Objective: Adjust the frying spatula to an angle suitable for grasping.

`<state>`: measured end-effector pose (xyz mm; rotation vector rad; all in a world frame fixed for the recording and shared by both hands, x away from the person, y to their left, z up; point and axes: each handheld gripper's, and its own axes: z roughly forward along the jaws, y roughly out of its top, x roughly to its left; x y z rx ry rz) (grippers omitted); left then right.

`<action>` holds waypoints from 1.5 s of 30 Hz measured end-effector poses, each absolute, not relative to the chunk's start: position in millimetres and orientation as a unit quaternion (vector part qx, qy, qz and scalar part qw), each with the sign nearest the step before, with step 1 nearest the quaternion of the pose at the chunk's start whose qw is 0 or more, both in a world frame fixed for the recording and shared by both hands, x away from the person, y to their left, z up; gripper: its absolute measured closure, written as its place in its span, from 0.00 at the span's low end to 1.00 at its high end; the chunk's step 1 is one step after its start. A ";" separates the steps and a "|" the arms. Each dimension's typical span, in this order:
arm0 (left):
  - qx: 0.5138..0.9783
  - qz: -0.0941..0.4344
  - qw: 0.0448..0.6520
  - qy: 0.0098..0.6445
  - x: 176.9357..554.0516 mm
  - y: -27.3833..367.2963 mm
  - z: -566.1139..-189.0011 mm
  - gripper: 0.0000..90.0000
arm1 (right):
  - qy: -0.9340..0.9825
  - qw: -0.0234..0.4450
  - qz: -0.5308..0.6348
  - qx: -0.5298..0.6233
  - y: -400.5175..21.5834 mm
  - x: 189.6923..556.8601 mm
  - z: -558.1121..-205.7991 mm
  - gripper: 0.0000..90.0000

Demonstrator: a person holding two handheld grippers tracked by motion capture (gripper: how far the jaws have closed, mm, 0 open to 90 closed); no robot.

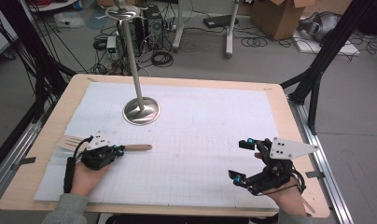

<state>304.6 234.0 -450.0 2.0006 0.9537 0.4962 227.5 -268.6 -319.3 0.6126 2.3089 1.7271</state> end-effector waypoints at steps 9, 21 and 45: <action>0.795 0.202 0.424 0.383 303.1 228.8 -446.9 1.00 | 0.778 0.098 0.585 0.208 -269.4 228.0 -319.2 0.04; 0.820 0.183 0.420 0.344 304.3 201.2 -442.6 1.00 | 0.781 0.101 0.580 0.210 -271.8 224.3 -320.7 0.04; 0.827 0.206 0.383 0.356 327.0 185.1 -446.6 1.00 | 0.775 0.111 0.575 0.237 -286.7 208.4 -322.8 0.04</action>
